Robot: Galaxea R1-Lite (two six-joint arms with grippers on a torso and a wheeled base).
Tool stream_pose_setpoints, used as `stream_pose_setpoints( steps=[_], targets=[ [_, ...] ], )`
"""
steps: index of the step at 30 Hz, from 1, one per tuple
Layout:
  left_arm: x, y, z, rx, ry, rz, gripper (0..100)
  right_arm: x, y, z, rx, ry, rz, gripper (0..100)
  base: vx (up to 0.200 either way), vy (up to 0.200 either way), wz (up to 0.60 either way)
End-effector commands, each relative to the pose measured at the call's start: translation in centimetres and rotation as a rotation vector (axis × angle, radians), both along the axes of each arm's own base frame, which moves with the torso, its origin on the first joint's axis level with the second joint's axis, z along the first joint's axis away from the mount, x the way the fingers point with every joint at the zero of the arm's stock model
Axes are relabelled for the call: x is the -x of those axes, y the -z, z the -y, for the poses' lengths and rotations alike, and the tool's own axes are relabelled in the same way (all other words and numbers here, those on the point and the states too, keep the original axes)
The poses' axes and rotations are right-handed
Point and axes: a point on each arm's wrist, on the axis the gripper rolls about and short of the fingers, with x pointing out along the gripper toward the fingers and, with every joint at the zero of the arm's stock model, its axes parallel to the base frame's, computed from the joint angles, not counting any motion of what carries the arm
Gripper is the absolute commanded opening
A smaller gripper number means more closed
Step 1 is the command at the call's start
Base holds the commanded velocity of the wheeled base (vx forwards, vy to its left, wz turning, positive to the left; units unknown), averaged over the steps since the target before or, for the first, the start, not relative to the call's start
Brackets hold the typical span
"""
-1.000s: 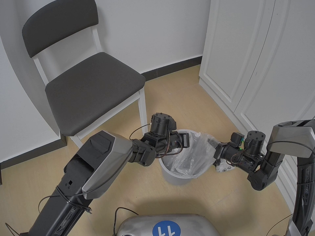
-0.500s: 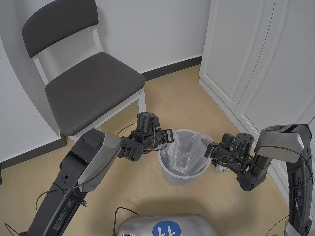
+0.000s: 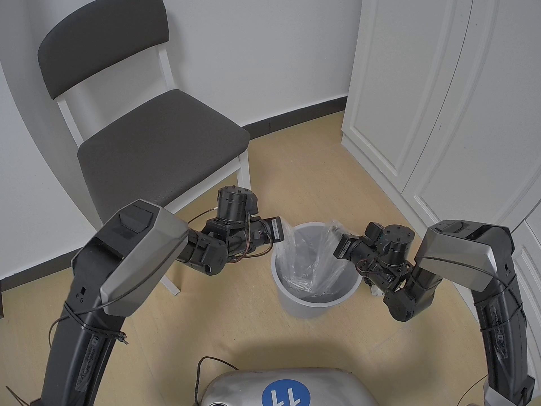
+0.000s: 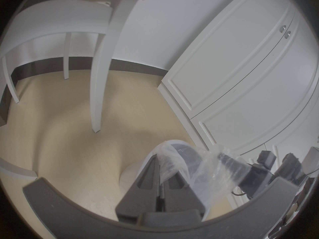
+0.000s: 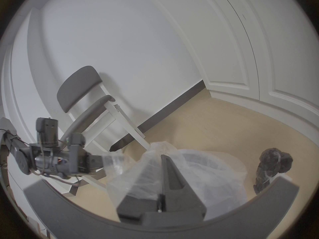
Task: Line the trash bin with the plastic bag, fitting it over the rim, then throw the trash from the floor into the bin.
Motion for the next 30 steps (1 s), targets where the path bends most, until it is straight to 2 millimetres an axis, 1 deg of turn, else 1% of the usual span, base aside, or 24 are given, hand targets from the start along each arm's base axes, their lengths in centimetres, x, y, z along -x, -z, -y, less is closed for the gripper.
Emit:
stream_pose_setpoints(
  steps=[1,2,3,4,6,8,10,11,14,17,18,22,23,24,25,26,27,28,30],
  targets=[
    [1.9,-3.9,-0.8,0.025,0.002,0.050,0,-1.0,1.7,-0.7,-0.021,0.003,-0.018,0,0.000,0.000,0.00],
    [2.3,-4.7,-1.1,0.035,0.002,0.069,0,-1.1,1.6,-0.8,-0.041,0.001,-0.021,0,0.000,0.000,0.00],
    [2.3,-4.7,-1.1,0.035,0.002,0.069,0,-1.1,1.6,-0.8,-0.041,0.001,-0.021,0,0.000,0.000,0.00],
    [3.0,-5.9,-1.5,0.045,0.000,0.088,0,-1.1,1.5,-1.0,-0.066,-0.001,-0.032,0,0.000,0.000,0.00],
    [3.9,-7.1,-1.9,0.049,0.005,0.099,0,-1.0,1.4,-1.2,-0.078,-0.009,-0.035,0,0.000,0.000,0.00],
    [4.4,-7.9,-2.2,0.053,0.007,0.107,0,-1.1,1.3,-1.4,-0.084,-0.014,-0.029,0,0.000,0.000,0.00],
    [4.4,-7.9,-2.2,0.053,0.007,0.107,0,-1.1,1.3,-1.4,-0.084,-0.014,-0.029,0,0.000,0.000,0.00],
    [5.1,-8.9,-2.1,0.057,0.013,0.118,0,-1.3,1.4,-1.5,-0.092,-0.013,-0.050,0,0.000,0.000,0.00],
    [5.3,-9.1,-2.0,0.059,0.017,0.120,0,-1.7,1.5,-1.4,-0.116,-0.001,-0.087,0,0.000,0.000,0.00],
    [5.3,-8.6,-1.9,0.053,0.018,0.109,0,-2.1,2.2,-0.9,-0.114,0.014,-0.110,0,0.000,0.000,0.00],
    [5.4,-8.2,-1.9,0.047,0.020,0.101,0,-2.4,2.8,-0.6,-0.111,0.024,-0.119,0,0.000,0.000,0.00],
    [5.3,-7.7,-1.8,0.050,0.021,0.100,0,-3.0,4.4,-0.1,-0.104,0.041,-0.133,0,0.000,0.000,0.00],
    [5.2,-7.2,-1.8,0.049,0.019,0.095,0,-3.1,4.5,-0.1,-0.105,0.044,-0.131,0,0.000,0.000,0.00],
    [5.2,-7.2,-1.8,0.049,0.019,0.095,0,-3.2,4.4,0.0,-0.106,0.045,-0.130,0,0.000,0.000,0.00],
    [5.1,-6.4,-1.7,0.043,0.021,0.087,0,-3.3,3.9,0.3,-0.110,0.052,-0.119,0,0.000,0.000,0.00],
    [5.1,-6.3,-1.7,0.042,0.019,0.087,0,-3.3,3.8,0.4,-0.111,0.053,-0.118,0,0.000,0.000,0.00],
    [4.9,-5.2,-1.6,0.036,0.021,0.073,0,-3.5,2.8,1.1,-0.117,0.067,-0.101,0,0.000,0.000,0.00],
    [4.7,-4.6,-1.5,0.031,0.020,0.067,0,-3.5,2.3,1.4,-0.120,0.073,-0.095,0,0.000,0.000,0.00],
    [4.4,-3.6,-1.3,0.024,0.023,0.054,0,-3.3,1.5,2.6,-0.116,0.094,-0.088,0,0.000,0.000,0.00]
  ],
)
